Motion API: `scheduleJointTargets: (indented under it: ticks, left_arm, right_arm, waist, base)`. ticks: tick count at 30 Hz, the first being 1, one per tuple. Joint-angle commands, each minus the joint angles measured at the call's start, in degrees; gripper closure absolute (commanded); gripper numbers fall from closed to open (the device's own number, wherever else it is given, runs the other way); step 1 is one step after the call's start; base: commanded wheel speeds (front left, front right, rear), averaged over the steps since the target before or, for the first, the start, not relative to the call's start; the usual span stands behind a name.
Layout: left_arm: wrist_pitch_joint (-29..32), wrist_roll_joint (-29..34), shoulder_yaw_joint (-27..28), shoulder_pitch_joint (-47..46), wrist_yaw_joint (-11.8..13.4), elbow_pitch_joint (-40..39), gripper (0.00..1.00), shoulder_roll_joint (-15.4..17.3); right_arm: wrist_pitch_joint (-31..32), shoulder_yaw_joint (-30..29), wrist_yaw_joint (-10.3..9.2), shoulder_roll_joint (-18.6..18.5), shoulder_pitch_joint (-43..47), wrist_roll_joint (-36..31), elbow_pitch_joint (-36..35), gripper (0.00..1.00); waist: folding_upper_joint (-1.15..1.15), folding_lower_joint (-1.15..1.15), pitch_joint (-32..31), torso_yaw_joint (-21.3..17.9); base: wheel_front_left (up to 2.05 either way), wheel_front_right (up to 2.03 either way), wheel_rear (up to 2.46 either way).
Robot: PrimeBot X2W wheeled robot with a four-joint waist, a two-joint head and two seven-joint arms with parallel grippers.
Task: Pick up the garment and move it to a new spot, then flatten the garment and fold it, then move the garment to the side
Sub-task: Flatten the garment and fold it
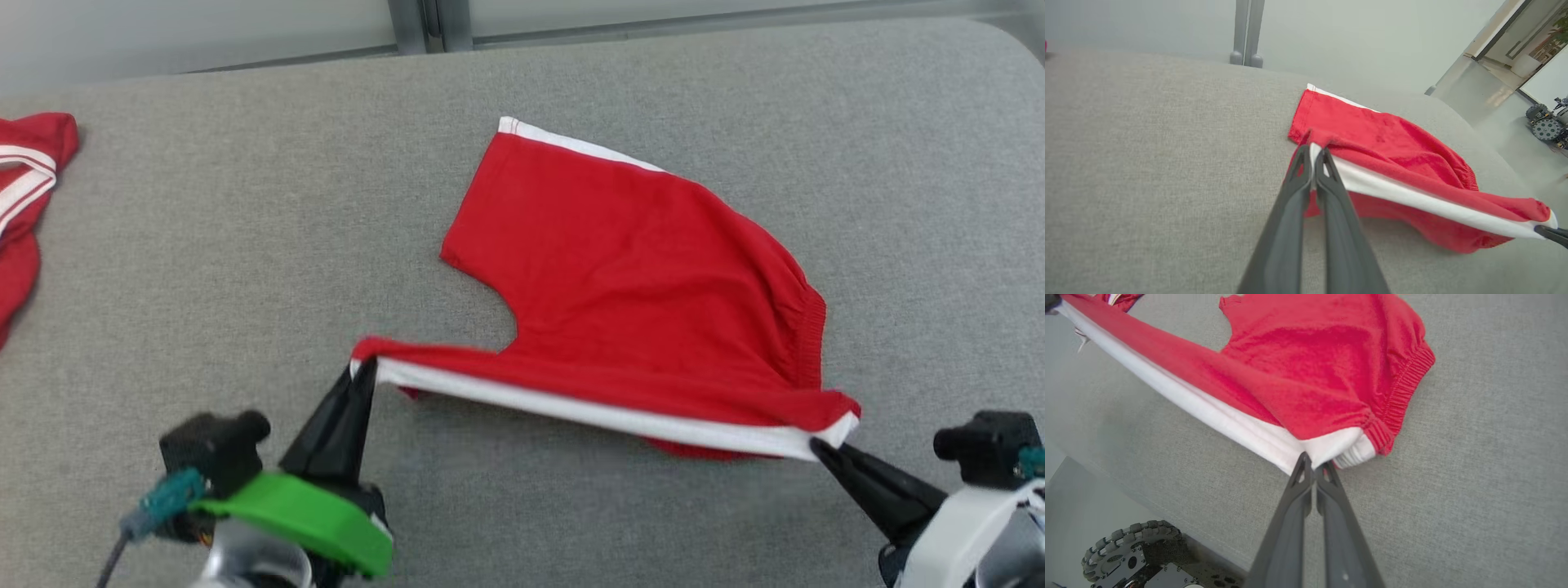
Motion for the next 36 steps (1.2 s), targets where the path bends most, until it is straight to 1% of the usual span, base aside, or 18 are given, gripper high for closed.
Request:
scheduleJointTargets:
  ticks: [1,4,6,9,10,12,14,16,21,26,31,36]
  left_arm:
    - [2.46,1.43,0.48,-5.48,0.29,0.17,1.00,1.73]
    - [10.26,1.75,-0.88,-16.00,-0.70,1.33,1.00,2.27]
    - [14.65,2.08,-1.44,-21.98,-1.62,2.72,1.00,3.12]
    - [21.74,1.84,-2.14,-30.97,-2.96,6.07,1.00,4.17]
    - [23.91,1.12,-2.19,-33.91,-3.29,7.37,1.00,3.97]
    - [27.27,0.67,-2.50,-38.06,-3.94,9.65,1.00,4.16]
    - [30.39,-0.41,-2.59,-42.52,-4.66,12.68,1.00,3.69]
    - [32.24,-0.90,-2.92,-46.04,-5.39,15.59,1.00,3.23]
    - [34.60,-0.09,-4.06,-52.31,-6.57,21.75,1.00,2.60]
    - [34.12,0.55,-4.07,-56.28,-7.19,26.63,1.00,2.24]
    - [33.57,-0.25,-3.68,-56.68,-7.50,28.41,1.00,2.23]
    - [33.18,-0.97,-3.61,-55.54,-7.49,28.74,1.00,2.19]
  right_arm:
    - [0.85,0.72,-0.21,-0.57,-3.42,1.03,1.12,1.00]
    - [2.52,3.36,-0.18,-0.57,-11.06,4.05,3.37,1.00]
    - [3.18,4.47,-0.17,-0.60,-15.64,4.52,5.24,1.00]
    - [4.46,6.46,-0.17,0.54,-22.09,7.14,8.53,1.00]
    - [5.01,7.01,-0.17,1.05,-24.16,8.43,9.63,1.00]
    - [5.58,7.73,-0.17,1.68,-27.15,10.01,11.05,1.00]
    - [6.10,8.68,-0.16,2.20,-30.23,11.48,12.56,1.00]
    - [6.12,9.22,-0.16,2.65,-32.24,13.00,13.97,1.00]
    - [5.48,11.12,-0.16,2.74,-35.88,15.27,15.21,1.00]
    - [3.98,12.41,-0.17,2.54,-38.27,17.58,15.34,1.00]
    - [2.94,11.91,-0.16,1.45,-38.64,20.25,13.34,1.00]
    - [4.53,10.28,-0.15,0.61,-37.79,23.64,11.04,1.00]
  waist:
    - [0.00,0.01,7.16,-3.16]
    - [0.00,0.01,11.25,-4.49]
    - [0.00,0.01,13.20,-5.26]
    - [0.00,0.01,15.82,-6.73]
    - [0.00,0.01,16.57,-7.24]
    - [0.00,0.01,17.72,-8.02]
    - [0.00,0.01,18.87,-8.90]
    - [0.00,0.01,19.47,-9.53]
    - [0.00,0.01,20.34,-10.57]
    - [0.00,0.01,20.58,-11.41]
    - [0.00,0.01,19.55,-11.50]
    - [0.00,0.01,18.42,-11.25]
  base:
    - [0.00,0.00,0.00]
    - [0.00,0.00,0.00]
    - [0.00,0.00,0.00]
    - [0.00,0.00,0.00]
    - [0.00,0.00,0.00]
    - [0.00,0.00,0.00]
    - [0.00,0.00,0.00]
    - [0.00,0.00,0.00]
    - [0.00,0.00,0.00]
    - [0.00,0.00,0.00]
    - [0.00,0.00,0.00]
    - [0.00,0.00,0.00]
